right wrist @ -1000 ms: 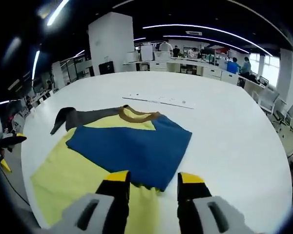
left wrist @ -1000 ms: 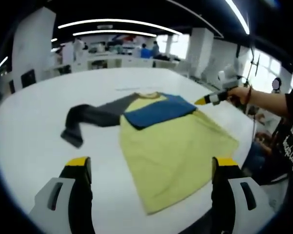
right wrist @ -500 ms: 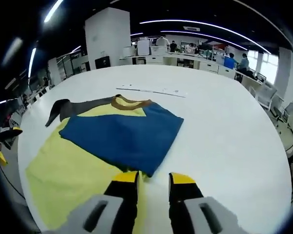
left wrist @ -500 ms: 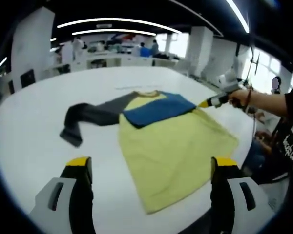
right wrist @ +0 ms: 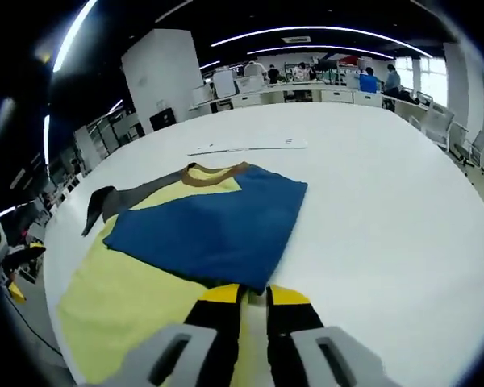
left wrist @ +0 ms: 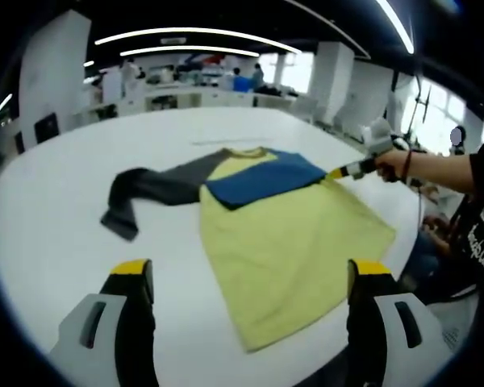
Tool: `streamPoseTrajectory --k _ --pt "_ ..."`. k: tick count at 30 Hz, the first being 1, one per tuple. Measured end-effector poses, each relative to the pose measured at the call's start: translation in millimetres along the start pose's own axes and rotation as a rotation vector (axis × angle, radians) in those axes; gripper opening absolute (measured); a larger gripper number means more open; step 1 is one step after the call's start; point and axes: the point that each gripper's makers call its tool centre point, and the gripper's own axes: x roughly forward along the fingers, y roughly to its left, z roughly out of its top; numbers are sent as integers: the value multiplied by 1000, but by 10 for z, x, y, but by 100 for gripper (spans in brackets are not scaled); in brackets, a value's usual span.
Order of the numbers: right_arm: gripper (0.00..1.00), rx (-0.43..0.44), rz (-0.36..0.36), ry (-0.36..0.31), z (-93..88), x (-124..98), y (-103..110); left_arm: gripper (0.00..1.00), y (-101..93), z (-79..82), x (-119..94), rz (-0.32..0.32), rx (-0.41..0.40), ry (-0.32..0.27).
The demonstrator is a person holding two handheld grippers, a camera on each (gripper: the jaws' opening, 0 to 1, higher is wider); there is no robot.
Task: Fold the garment on the visible template until the final outline fits inside the template.
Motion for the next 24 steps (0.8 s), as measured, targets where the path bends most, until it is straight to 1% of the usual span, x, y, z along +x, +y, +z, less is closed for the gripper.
streamPoseTrajectory --k 2,4,5,8,9,12,13,15,19,22,24 --pt "5 -9 -8 10 -26 30 -2 96 2 -9 4 1 2 5" --pt "0 -13 -13 20 -50 41 10 96 -1 -9 5 2 0 5" --pt "0 -20 -18 28 -64 41 7 96 -4 -9 5 1 -2 4" --pt "0 -42 -43 34 -83 63 -71 96 -2 -17 -2 3 1 9" --pt "0 -51 -51 49 -108 66 -107 96 2 -19 -7 4 2 9" --pt "0 -67 -73 53 -108 24 -196 96 15 -22 -17 7 -3 6" --pt "0 -61 -70 55 -109 9 -210 95 18 -25 -19 8 -3 6" --pt "0 -32 -34 42 -94 6 -148 95 19 -31 -17 9 -2 9" --pt "0 -16 -34 36 -68 -22 -106 95 3 -20 3 4 0 9" --pt "0 54 -7 28 -59 6 -44 95 -12 -7 11 -2 5 7" --pt "2 47 -7 21 -32 16 -27 95 -12 -10 12 -3 7 9"
